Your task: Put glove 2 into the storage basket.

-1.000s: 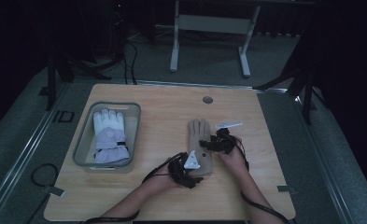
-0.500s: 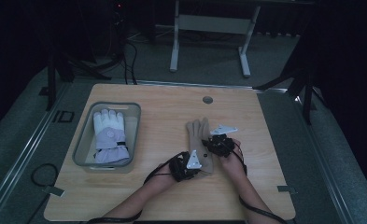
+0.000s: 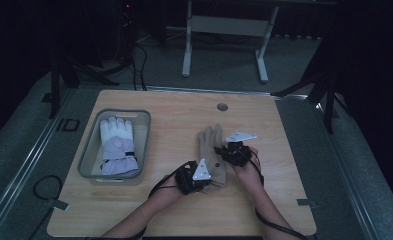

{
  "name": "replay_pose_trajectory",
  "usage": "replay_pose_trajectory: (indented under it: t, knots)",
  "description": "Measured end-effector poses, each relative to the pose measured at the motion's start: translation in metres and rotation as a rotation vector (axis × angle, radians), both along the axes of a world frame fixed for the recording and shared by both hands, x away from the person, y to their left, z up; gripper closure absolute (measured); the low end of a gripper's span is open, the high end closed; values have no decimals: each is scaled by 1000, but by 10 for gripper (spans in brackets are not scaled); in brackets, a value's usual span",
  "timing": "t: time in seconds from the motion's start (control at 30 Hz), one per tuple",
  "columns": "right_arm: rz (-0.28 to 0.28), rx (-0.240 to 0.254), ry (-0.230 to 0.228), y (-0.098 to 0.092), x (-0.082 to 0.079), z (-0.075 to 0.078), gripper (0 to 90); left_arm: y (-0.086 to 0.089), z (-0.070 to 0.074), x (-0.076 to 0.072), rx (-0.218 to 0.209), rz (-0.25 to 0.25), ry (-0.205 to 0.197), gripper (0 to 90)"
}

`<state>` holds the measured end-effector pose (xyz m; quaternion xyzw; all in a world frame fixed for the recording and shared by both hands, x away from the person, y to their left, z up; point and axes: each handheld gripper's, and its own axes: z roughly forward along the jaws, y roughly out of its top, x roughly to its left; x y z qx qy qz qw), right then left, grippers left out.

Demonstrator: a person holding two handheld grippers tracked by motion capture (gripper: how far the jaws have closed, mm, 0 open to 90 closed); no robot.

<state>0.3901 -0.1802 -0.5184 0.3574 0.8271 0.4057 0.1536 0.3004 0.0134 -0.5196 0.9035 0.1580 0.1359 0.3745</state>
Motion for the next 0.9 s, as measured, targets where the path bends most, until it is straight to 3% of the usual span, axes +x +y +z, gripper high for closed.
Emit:
replay_pose_trajectory:
  t: [0.33,0.6,0.9]
  knots:
    - [4,42,-19,9,-2,20,837,14,27,-5,20,5,-47,852]
    - [24,40,-43,21,-4,32,837,25,38,-7,46,9,-54,852]
    - [48,71,-51,38,1,50,837,44,55,-7,60,26,-81,852]
